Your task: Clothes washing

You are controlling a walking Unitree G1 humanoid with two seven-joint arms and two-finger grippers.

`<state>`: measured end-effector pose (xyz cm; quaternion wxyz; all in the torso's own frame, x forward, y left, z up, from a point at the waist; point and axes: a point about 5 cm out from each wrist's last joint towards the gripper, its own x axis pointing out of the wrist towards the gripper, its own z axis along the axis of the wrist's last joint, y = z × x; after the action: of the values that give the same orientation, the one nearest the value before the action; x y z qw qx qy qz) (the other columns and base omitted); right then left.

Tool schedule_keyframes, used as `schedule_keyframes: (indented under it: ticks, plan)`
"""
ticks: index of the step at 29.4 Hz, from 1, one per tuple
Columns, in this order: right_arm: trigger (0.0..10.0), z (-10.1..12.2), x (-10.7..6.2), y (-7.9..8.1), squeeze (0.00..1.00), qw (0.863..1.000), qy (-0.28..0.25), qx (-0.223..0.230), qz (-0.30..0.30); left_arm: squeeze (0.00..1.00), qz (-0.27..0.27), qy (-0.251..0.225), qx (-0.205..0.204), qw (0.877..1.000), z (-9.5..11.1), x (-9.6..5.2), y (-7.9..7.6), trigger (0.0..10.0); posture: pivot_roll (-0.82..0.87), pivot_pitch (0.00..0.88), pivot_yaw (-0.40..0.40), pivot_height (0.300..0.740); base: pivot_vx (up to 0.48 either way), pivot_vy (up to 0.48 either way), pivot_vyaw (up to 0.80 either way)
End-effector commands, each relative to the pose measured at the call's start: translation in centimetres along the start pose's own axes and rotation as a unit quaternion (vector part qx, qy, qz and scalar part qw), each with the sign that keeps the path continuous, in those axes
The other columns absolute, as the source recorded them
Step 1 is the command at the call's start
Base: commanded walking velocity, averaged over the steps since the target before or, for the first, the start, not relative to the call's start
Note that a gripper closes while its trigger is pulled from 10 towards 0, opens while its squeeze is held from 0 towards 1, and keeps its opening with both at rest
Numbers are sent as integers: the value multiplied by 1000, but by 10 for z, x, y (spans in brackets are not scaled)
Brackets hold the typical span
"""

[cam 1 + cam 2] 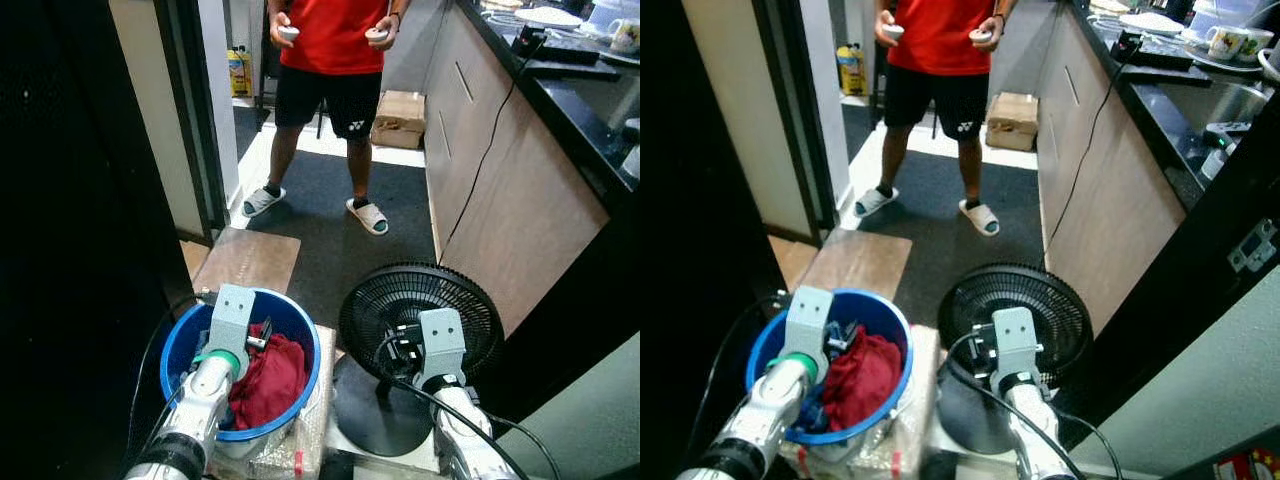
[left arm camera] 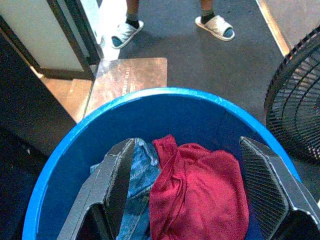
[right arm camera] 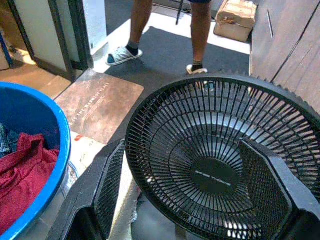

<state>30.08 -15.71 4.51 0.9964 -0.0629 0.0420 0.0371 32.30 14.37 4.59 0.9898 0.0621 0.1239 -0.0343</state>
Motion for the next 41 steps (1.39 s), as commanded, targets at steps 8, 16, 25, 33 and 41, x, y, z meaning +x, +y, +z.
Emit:
schedule_keyframes:
  ticks: [8, 16, 25, 33, 41]
  plan:
    - [10000, -3, 1, 14, 0, 1000, 7, -5, 27, 0, 17, 0, -3, 1000, -7, -8, 6, 10000, 69, 2, -36, 740, 0, 0, 0]
    - [10000, -2, 1, 25, 0, 999, 7, 0, 39, 0, 18, 10, 2, 1000, -12, -10, 9, 10000, 47, 11, -11, 740, 0, 0, 0]
    - [10000, -8, -3, 23, 0, 999, 16, 3, 31, 0, 2, 14, 3, 1000, -11, -9, 2, 10000, 15, 12, 11, 740, 0, 0, 0]
    - [10000, -12, -8, 9, 0, 1000, 16, 2, -2, 0, -28, 10, 12, 999, -4, -2, -9, 10000, -72, 0, 54, 740, 0, 0, 0]
    - [10000, -7, -6, 11, 0, 1000, 0, -11, 1, 0, -48, 2, 10, 999, 9, 7, -21, 10000, -100, 0, 70, 740, 0, 0, 0]
